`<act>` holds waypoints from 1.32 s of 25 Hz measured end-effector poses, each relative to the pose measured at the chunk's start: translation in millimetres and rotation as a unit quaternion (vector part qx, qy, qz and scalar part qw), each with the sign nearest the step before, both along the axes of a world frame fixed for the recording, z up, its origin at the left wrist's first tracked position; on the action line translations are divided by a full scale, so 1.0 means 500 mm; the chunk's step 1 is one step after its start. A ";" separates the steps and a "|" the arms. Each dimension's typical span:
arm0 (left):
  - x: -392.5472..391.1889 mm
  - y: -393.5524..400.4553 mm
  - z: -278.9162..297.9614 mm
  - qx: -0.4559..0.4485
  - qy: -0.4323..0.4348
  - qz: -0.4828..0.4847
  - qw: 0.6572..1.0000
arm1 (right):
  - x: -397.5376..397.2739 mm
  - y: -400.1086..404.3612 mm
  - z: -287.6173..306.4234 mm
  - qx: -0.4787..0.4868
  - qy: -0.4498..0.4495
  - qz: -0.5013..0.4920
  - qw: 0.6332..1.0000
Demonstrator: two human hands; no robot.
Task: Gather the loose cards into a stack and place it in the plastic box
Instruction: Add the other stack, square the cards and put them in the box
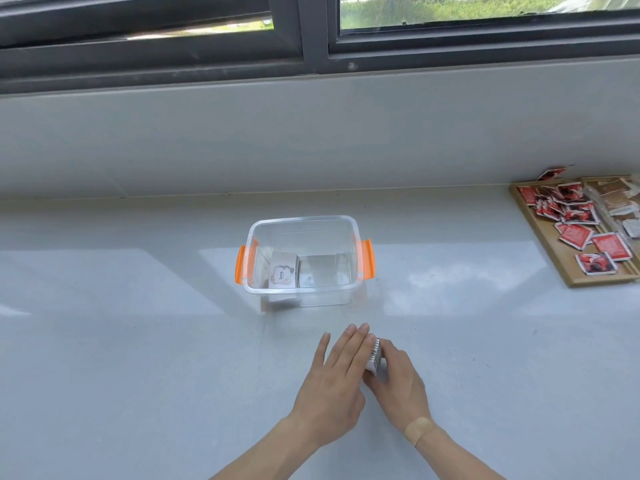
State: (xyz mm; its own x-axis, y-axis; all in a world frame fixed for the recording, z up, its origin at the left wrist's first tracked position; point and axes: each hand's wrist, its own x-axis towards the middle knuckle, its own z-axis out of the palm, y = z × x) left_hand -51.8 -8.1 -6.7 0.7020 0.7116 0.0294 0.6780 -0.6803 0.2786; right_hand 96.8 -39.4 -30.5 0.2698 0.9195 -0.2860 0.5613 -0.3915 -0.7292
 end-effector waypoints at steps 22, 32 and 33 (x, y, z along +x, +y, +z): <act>-0.073 0.031 -0.081 -0.084 0.079 0.097 0.989 | -0.016 0.020 -0.019 0.000 -0.296 0.300 0.907; -0.087 0.067 -0.026 -0.224 -0.009 0.135 0.965 | 0.000 0.024 0.048 -0.009 -0.144 0.243 0.959; -0.092 0.071 -0.009 -0.294 -0.078 0.170 0.937 | 0.000 0.027 0.062 -0.019 -0.080 0.207 0.975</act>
State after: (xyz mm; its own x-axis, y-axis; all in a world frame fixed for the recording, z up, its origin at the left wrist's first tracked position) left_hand -97.7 27.5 -11.4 0.4512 0.8186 -0.3554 0.7477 -0.1293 0.6514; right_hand 96.7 -26.0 0.7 -0.0784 0.9484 -0.3072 0.7828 -0.1322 -0.6081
